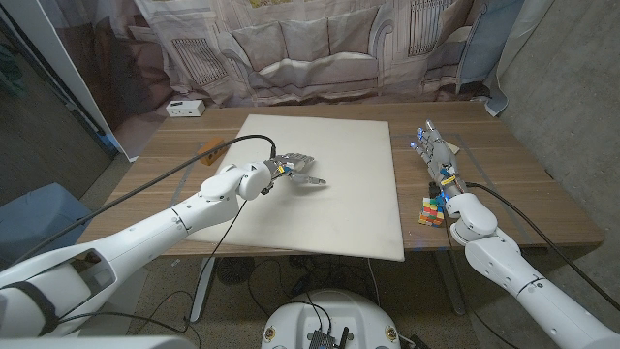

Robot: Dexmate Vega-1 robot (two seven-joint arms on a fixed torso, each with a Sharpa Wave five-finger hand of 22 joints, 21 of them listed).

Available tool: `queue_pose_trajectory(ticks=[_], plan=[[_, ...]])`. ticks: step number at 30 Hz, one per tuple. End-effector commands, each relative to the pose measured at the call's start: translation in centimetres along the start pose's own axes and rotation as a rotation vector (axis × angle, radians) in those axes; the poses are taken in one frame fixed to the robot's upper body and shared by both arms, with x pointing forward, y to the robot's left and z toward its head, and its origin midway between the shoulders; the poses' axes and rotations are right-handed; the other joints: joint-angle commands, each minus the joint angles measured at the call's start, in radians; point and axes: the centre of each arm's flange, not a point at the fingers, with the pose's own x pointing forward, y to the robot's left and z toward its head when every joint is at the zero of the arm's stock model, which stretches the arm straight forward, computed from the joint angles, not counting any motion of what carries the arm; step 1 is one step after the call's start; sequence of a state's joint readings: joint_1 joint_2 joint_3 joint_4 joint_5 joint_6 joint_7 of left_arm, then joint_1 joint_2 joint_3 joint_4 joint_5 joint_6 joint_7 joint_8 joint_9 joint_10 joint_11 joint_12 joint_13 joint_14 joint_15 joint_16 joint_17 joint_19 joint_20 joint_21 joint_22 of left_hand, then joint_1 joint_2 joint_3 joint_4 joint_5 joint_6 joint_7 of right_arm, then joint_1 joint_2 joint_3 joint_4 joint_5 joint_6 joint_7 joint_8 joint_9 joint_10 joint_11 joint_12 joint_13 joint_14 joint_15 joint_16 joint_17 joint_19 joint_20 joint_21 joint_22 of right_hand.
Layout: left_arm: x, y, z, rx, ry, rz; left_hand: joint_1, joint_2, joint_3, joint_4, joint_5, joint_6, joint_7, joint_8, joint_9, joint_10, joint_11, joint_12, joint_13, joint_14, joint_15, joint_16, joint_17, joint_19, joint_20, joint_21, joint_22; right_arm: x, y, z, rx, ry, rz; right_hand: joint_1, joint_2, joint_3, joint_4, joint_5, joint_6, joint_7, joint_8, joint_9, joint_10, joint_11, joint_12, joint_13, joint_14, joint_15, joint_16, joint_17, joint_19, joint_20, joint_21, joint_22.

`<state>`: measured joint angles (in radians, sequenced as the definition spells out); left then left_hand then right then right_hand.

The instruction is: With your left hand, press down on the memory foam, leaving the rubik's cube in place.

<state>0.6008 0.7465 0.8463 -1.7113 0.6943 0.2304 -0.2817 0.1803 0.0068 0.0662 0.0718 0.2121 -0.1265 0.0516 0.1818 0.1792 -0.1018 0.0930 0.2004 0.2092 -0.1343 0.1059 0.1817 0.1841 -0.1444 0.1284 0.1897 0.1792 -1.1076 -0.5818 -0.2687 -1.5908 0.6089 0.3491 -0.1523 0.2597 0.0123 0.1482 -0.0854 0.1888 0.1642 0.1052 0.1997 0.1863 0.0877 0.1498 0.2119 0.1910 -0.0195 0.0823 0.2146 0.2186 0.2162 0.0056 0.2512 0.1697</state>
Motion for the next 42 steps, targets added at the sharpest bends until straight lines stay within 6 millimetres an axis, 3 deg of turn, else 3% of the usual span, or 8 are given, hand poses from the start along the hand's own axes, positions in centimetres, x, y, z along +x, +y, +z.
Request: queue_pose_trajectory(ticks=[1, 32, 42], plan=[[0.2, -0.6, 0.2, -0.029, -0.02, -0.02, -0.005, 0.001, -0.006, 0.005, 0.006, 0.012, -0.004, 0.011, 0.003, 0.011, 0.002, 0.007, 0.002, 0.014, -0.001, 0.009, 0.001, 0.013, -0.004, 0.009, 0.005, -0.2, 0.0, 0.0, -0.003, 0.005, 0.003, -0.001, 0.012, 0.0, -0.005, 0.003, 0.009, -0.002, -0.001, 0.002, 0.009, 0.002, -0.005, 0.003, 0.006, 0.001, 0.0, 0.001, 0.01, 0.004, -0.002, 0.003], [1.1, -2.3, 0.5, -0.04, -0.018, -0.079, 0.0, 0.007, -0.012, 0.0, 0.01, 0.074, -0.012, 0.025, 0.002, 0.06, 0.002, 0.03, 0.0, 0.073, 0.004, 0.024, -0.001, 0.079, -0.004, 0.029, 0.002, -0.3, -0.1, -0.5, 0.01, 0.016, 0.0, 0.002, 0.018, 0.001, -0.009, 0.002, 0.01, -0.002, -0.002, 0.002, 0.013, 0.004, -0.005, 0.003, 0.011, 0.004, 0.0, 0.0, 0.017, 0.006, -0.01, 0.003], [1.4, -2.6, 0.7, -0.043, -0.027, -0.116, 0.007, 0.01, -0.014, -0.004, 0.012, 0.099, -0.004, 0.028, 0.003, 0.079, 0.011, 0.036, -0.001, 0.106, 0.011, 0.028, -0.001, 0.143, -0.004, 0.046, 0.001, -0.3, -0.1, -0.6, 0.013, 0.018, -0.002, 0.002, 0.019, 0.001, -0.01, 0.001, 0.01, -0.002, -0.003, 0.002, 0.015, 0.003, -0.005, 0.003, 0.014, 0.004, 0.001, 0.0, 0.02, 0.006, -0.013, 0.003]])
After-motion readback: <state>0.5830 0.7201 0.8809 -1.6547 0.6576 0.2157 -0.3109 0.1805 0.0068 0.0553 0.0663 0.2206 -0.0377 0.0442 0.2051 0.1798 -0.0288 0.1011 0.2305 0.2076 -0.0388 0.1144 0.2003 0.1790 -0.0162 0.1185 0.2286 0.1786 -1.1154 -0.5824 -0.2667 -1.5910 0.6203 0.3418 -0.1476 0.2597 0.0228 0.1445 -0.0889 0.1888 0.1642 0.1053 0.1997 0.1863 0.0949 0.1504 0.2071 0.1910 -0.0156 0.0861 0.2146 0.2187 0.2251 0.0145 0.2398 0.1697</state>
